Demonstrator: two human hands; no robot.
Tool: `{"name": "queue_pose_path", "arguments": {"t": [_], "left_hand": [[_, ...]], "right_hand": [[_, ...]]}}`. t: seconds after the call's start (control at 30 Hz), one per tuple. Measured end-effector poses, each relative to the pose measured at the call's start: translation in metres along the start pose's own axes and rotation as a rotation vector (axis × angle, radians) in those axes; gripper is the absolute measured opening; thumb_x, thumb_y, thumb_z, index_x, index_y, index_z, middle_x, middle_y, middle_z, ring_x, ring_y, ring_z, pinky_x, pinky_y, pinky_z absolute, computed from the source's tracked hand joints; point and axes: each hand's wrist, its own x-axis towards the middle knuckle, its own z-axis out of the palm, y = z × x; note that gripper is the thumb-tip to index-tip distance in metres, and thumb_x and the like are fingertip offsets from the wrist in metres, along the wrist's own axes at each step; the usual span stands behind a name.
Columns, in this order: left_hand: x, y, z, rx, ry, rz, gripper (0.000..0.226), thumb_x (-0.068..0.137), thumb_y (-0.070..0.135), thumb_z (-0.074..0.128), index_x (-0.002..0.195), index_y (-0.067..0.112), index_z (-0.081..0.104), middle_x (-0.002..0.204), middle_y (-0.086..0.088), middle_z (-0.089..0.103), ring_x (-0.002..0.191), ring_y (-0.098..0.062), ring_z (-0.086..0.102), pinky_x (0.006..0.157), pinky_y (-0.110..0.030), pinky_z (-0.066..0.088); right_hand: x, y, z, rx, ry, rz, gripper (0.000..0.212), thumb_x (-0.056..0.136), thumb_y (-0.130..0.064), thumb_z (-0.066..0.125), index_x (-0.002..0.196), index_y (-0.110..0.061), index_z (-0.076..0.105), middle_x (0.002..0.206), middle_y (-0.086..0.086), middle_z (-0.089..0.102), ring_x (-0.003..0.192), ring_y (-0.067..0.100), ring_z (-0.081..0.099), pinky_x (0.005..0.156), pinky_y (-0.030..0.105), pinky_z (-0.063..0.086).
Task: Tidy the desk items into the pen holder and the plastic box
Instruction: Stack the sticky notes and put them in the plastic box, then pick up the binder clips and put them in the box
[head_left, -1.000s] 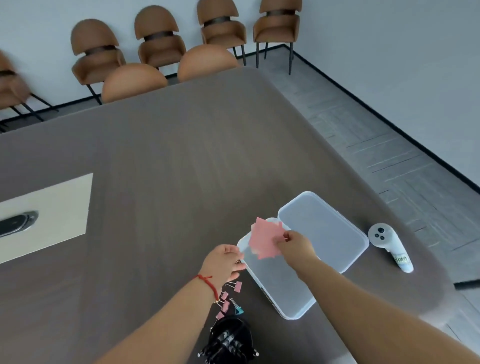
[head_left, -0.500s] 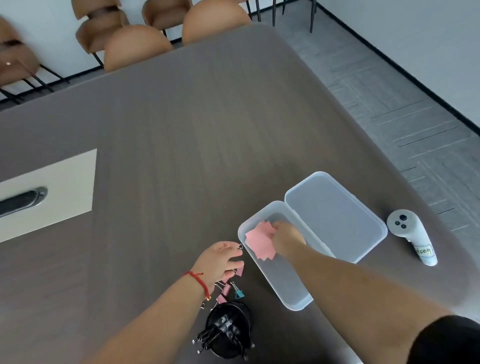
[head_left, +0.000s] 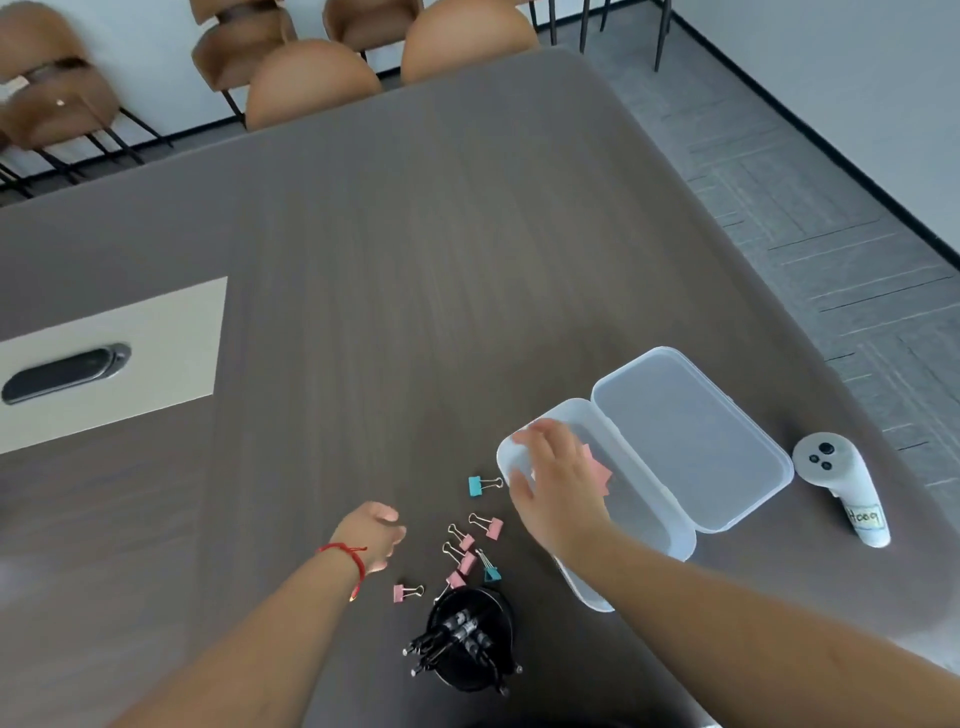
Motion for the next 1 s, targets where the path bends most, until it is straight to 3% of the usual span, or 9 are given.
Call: {"name": "queue_pose_path", "arguments": {"t": [0.03,0.1,0.17,0.2,0.3,0.47,0.63,0.83,1.0], "left_hand": [[0.003,-0.008,-0.002,0.123,-0.029,0.025,0.03,0.085,0.001,0.06,0.111,0.014,0.052,0.08,-0.007,0.054,0.064,-0.022,0.052,0.062,-0.027,0.048],[0.006,-0.024,-0.002,0.497,-0.082,0.146,0.046,0.078,0.012,0.07,0.121,0.016,0.054,0.1,-0.005,0.054,0.08,-0.021,0.056,0.074,-0.028,0.052],[0.004,-0.035,0.001,0.768,-0.128,0.29,0.062,0.07,0.025,0.078,0.126,0.024,0.052,0.109,0.0,0.046,0.088,-0.017,0.053,0.087,-0.027,0.05],[0.003,-0.039,0.004,0.814,-0.152,0.332,0.068,0.067,0.028,0.08,0.128,0.026,0.051,0.111,0.001,0.043,0.093,-0.017,0.051,0.091,-0.027,0.049],[0.005,-0.051,0.017,0.852,-0.174,0.431,0.077,0.064,0.027,0.083,0.131,0.032,0.046,0.12,0.0,0.037,0.11,-0.018,0.045,0.101,-0.029,0.045],[0.016,-0.066,0.04,0.815,-0.079,0.653,0.062,0.073,0.03,0.072,0.13,0.037,0.048,0.123,0.0,0.038,0.113,-0.019,0.039,0.103,-0.033,0.044],[0.023,-0.069,0.049,0.863,-0.058,0.746,0.057,0.077,0.032,0.07,0.128,0.038,0.046,0.124,0.001,0.038,0.111,-0.019,0.038,0.096,-0.037,0.048],[0.029,-0.068,0.056,0.866,-0.052,0.812,0.049,0.082,0.027,0.063,0.128,0.037,0.048,0.123,-0.001,0.042,0.112,-0.02,0.039,0.093,-0.038,0.049],[0.032,-0.07,0.059,0.825,-0.03,0.795,0.041,0.085,0.023,0.058,0.124,0.033,0.054,0.119,-0.001,0.046,0.111,-0.021,0.042,0.094,-0.037,0.048]], "right_hand": [[-0.004,-0.011,0.0,0.034,-0.079,-0.083,0.029,0.084,-0.01,0.062,0.112,-0.015,0.062,0.116,0.007,0.058,0.097,0.025,0.062,0.091,0.028,0.043],[-0.01,-0.028,0.007,0.068,-0.399,-0.121,0.031,0.091,-0.009,0.053,0.12,-0.018,0.057,0.117,0.005,0.055,0.093,0.022,0.062,0.089,0.03,0.049],[-0.011,-0.032,0.026,-0.068,-0.711,-0.091,0.043,0.091,-0.006,0.053,0.131,-0.022,0.049,0.122,0.009,0.051,0.099,0.023,0.06,0.089,0.031,0.049],[-0.012,-0.031,0.036,-0.156,-0.784,-0.064,0.052,0.089,-0.003,0.056,0.135,-0.024,0.044,0.124,0.012,0.048,0.099,0.026,0.062,0.089,0.032,0.05],[-0.016,-0.022,0.062,-0.377,-0.784,0.027,0.07,0.083,-0.001,0.06,0.142,-0.026,0.032,0.131,0.018,0.039,0.1,0.033,0.065,0.091,0.037,0.054],[-0.018,-0.017,0.08,-0.6,-0.758,-0.019,0.076,0.084,-0.012,0.061,0.147,-0.022,0.02,0.148,0.026,0.024,0.101,0.038,0.063,0.085,0.036,0.052],[-0.018,-0.013,0.096,-0.447,-0.792,0.058,0.07,0.079,-0.011,0.07,0.137,-0.023,0.034,0.129,0.016,0.034,0.101,0.036,0.062,0.088,0.041,0.053],[-0.018,-0.012,0.103,-0.338,-0.764,0.032,0.036,0.085,-0.017,0.062,0.119,-0.017,0.048,0.116,0.012,0.039,0.088,0.031,0.063,0.083,0.041,0.054],[-0.016,-0.007,0.104,-0.351,-0.794,-0.011,0.035,0.086,-0.014,0.063,0.118,-0.017,0.049,0.116,0.011,0.039,0.089,0.031,0.06,0.082,0.037,0.052]]}}
